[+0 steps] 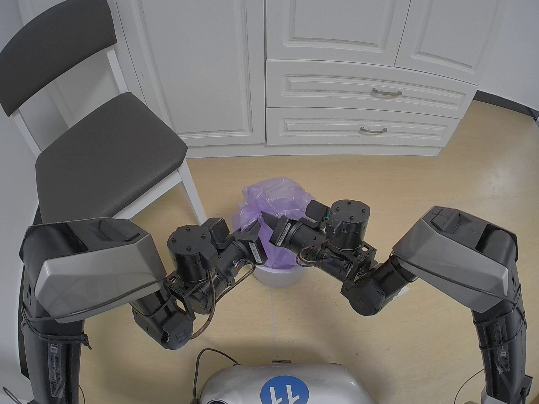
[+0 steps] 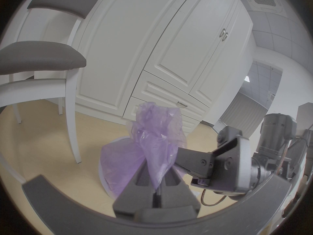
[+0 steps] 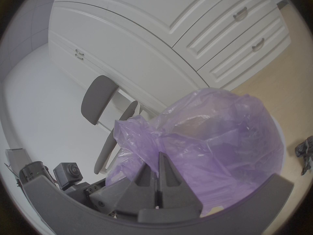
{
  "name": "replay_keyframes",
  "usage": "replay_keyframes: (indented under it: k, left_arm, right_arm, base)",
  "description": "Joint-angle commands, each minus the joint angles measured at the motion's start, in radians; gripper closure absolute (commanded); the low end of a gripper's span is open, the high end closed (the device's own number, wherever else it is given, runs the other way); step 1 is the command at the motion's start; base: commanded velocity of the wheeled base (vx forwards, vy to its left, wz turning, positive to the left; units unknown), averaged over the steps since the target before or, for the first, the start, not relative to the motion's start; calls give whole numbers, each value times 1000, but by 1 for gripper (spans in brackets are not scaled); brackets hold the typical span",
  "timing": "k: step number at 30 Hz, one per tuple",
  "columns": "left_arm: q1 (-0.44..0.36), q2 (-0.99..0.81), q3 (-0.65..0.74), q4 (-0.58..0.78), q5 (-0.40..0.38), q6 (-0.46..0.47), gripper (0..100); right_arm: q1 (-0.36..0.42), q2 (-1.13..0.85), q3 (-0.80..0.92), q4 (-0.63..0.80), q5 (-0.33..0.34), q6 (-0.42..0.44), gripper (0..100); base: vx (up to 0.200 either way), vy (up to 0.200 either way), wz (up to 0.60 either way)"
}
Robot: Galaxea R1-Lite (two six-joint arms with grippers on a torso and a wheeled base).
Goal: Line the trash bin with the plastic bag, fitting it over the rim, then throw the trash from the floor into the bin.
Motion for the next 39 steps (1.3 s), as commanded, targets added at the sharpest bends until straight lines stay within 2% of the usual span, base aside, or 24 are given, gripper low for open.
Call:
replay_keyframes:
  k: [1, 9, 15, 22, 28, 31, 32, 34, 36, 37, 39]
  left_arm:
    - [3, -10, 12, 0, 0, -1, 100]
    - [-3, 58, -39, 0, 0, -25, 100]
    - [2, 139, -128, 0, 6, -27, 100]
    - [-6, 157, -140, 2, 4, -65, 100]
    - [-15, 200, -206, 2, 4, -78, 100]
    - [-15, 200, -209, 3, 4, -79, 100]
    - [-15, 200, -218, 5, 3, -84, 100]
    - [-17, 199, -230, 8, 3, -84, 100]
    - [-25, 197, -232, 8, 3, -85, 100]
    - [-51, 199, -233, 8, 1, -85, 100]
    - [-66, 205, -238, 9, 1, -85, 100]
  right_arm:
    - [-32, 74, -97, 54, 33, 79, 100]
    - [-103, 201, -257, 131, 60, 155, 100]
    - [-115, 251, -352, 221, 70, 159, 100]
    - [-129, 259, -363, 226, 67, 160, 100]
    - [-151, 202, -317, 218, 39, 142, 100]
    - [-152, 182, -300, 220, 34, 116, 100]
    - [-161, 156, -275, 220, 22, 20, 100]
    - [-174, 132, -254, 218, 2, -75, 100]
    - [-178, 120, -243, 217, -1, -105, 100]
    - [-189, 92, -215, 214, -1, -151, 100]
    - [-198, 67, -199, 214, -1, -164, 100]
  base:
    - [0, 0, 0]
    - [0, 0, 0]
    - [0, 0, 0]
    - [0, 0, 0]
    - [0, 0, 0]
    - [0, 0, 0]
    - [0, 0, 0]
    - [0, 0, 0]
    - [0, 0, 0]
    - [0, 0, 0]
    - [0, 0, 0]
